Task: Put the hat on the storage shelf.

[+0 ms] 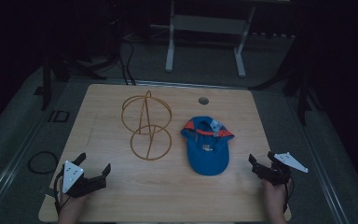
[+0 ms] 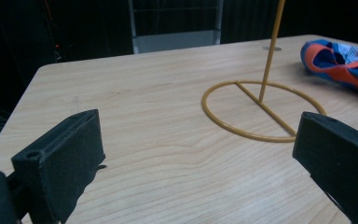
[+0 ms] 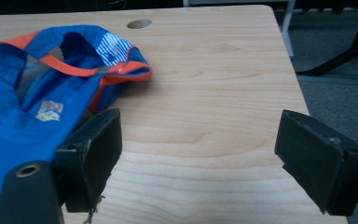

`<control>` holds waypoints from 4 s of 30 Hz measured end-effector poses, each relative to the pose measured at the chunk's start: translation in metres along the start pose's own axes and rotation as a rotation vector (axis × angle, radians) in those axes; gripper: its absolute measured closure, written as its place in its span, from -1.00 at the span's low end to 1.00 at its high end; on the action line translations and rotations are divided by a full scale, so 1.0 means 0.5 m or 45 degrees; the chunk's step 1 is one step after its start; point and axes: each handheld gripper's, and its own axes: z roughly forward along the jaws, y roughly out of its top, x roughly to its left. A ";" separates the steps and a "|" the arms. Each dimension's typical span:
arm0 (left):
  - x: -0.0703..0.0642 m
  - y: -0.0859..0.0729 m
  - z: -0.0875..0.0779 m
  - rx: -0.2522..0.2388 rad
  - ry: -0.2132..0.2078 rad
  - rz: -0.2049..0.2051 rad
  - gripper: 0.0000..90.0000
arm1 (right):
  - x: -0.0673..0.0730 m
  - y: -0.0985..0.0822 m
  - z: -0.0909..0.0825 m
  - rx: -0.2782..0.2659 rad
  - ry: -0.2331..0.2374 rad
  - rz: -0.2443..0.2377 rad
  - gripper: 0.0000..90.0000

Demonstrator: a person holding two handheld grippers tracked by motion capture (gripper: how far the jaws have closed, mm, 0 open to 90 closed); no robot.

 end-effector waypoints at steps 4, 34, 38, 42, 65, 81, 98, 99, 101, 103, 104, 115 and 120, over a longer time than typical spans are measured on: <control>0.001 -0.001 0.003 0.005 -0.026 -0.048 -0.91 | 0.000 0.025 0.001 0.021 0.015 0.008 -0.69; -0.035 0.011 0.007 0.157 -0.169 0.042 -0.90 | 0.119 0.191 0.121 0.190 0.343 -0.244 -0.65; -0.035 0.011 0.008 0.163 -0.173 0.047 -0.90 | 0.136 0.204 0.159 0.205 0.351 -0.264 -0.54; -0.034 0.012 0.007 0.154 -0.177 0.042 -0.90 | 0.148 0.209 0.189 0.226 0.355 -0.280 -0.54; -0.038 0.014 0.008 0.157 -0.215 0.045 -0.87 | 0.161 0.170 0.344 0.385 0.254 -0.283 -0.48; -0.034 0.012 0.009 0.162 -0.221 0.034 -0.86 | 0.168 0.144 0.393 0.519 0.215 -0.352 -0.43; -0.035 0.011 0.009 0.177 -0.230 0.038 -0.85 | 0.193 0.137 0.384 0.552 0.311 -0.479 0.70; -0.035 0.011 0.010 0.176 -0.230 0.038 -0.85 | 0.195 0.137 0.383 0.553 0.312 -0.488 0.77; -0.035 0.011 0.011 0.177 -0.230 0.037 -0.85 | 0.200 0.137 0.382 0.557 0.305 -0.501 0.85; -0.036 0.011 0.011 0.178 -0.228 0.035 -0.85 | 0.203 0.138 0.383 0.565 0.295 -0.506 0.88; -0.035 0.011 0.011 0.178 -0.227 0.032 -0.85 | 0.202 0.140 0.383 0.569 0.292 -0.494 0.88; -0.032 0.013 0.009 0.164 -0.225 0.016 -0.81 | 0.195 0.170 0.342 0.484 0.280 -0.477 0.90; -0.035 0.013 0.012 0.178 -0.230 0.019 -0.81 | 0.183 0.195 0.302 0.424 0.276 -0.471 0.90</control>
